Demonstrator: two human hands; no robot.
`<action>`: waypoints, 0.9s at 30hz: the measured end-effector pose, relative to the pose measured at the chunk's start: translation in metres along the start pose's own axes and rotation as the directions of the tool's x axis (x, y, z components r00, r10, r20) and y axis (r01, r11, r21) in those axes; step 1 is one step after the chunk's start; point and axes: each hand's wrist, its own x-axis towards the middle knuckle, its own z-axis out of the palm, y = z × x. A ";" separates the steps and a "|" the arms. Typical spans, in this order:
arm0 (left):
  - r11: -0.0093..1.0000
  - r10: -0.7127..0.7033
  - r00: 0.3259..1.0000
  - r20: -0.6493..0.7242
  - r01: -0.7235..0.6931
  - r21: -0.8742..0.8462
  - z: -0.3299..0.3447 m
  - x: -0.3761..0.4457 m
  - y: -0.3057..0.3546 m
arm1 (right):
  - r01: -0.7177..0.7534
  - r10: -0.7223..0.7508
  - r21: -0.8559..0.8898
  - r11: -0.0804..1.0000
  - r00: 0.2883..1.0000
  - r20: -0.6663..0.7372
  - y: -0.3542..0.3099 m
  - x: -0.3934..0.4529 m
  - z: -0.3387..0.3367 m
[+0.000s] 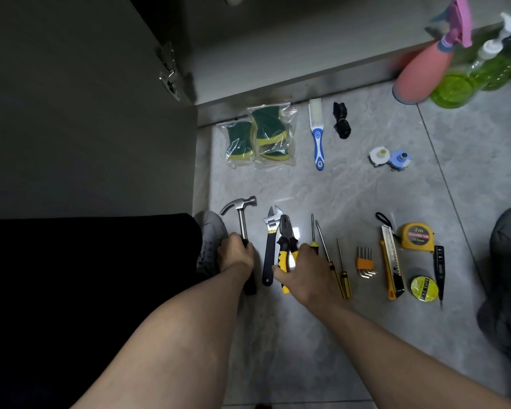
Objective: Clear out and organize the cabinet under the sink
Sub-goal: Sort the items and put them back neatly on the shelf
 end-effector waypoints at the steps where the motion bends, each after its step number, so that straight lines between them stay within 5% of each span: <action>1: 1.000 0.002 1.000 0.006 -0.002 0.008 -0.001 0.001 0.000 | -0.003 0.003 -0.011 1.000 1.000 0.008 -0.003 0.000 0.002; 10: 0.981 0.072 0.997 0.001 -0.071 -0.181 -0.006 0.013 0.011 | -0.023 0.023 0.009 1.000 0.999 0.044 -0.015 -0.008 0.026; 18: 0.983 0.181 0.979 0.091 -0.184 0.028 0.000 -0.005 0.024 | -0.092 0.094 -0.060 0.994 0.995 0.033 -0.010 0.000 0.011; 27: 0.993 0.109 0.985 0.135 -0.113 0.026 0.009 -0.007 0.032 | -0.112 0.115 -0.107 0.988 0.993 0.023 -0.008 0.006 0.008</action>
